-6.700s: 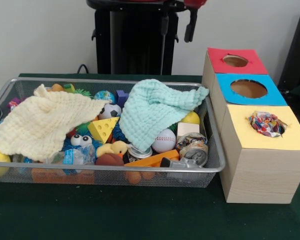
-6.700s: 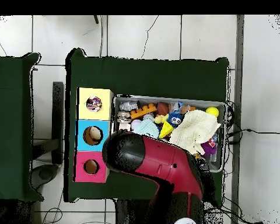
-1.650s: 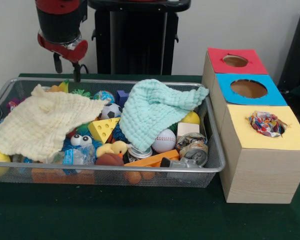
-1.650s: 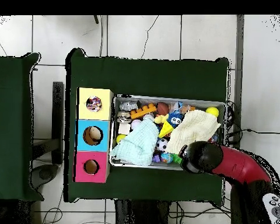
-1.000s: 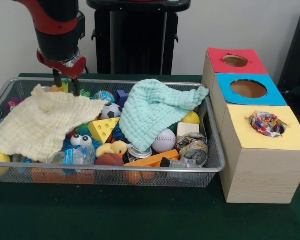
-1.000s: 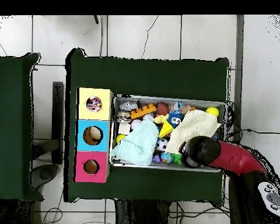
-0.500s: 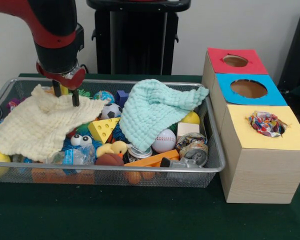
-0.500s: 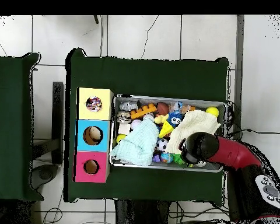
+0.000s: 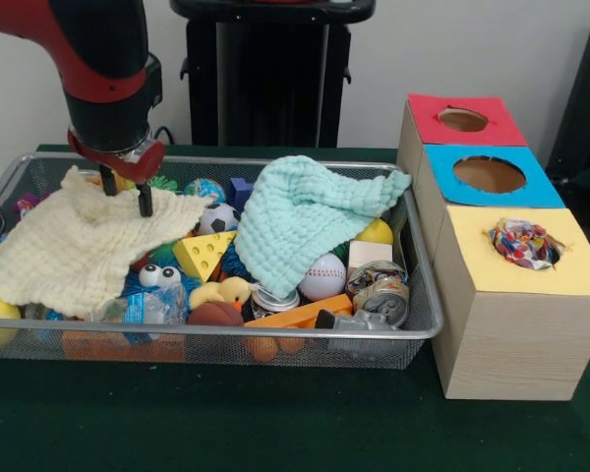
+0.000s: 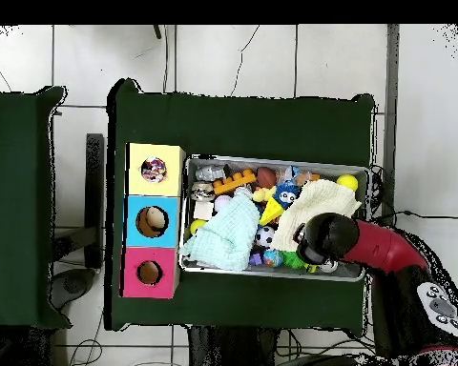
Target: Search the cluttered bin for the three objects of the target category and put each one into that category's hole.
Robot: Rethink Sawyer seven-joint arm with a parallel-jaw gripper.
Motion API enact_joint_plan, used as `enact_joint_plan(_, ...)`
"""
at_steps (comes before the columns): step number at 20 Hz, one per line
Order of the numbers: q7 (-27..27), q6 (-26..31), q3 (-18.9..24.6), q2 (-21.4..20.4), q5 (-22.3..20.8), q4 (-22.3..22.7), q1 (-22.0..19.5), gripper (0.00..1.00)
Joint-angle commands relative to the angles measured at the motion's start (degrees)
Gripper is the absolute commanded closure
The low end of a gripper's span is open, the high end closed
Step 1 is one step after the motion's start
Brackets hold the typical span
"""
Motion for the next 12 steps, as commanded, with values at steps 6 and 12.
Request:
enact_joint_plan(6,-1.4,-7.6,4.5,2.0,-3.0,1.7,0.2,0.00)
enact_joint_plan(12,-2.2,-7.2,4.3,2.1,-3.2,1.2,0.4,1.00)
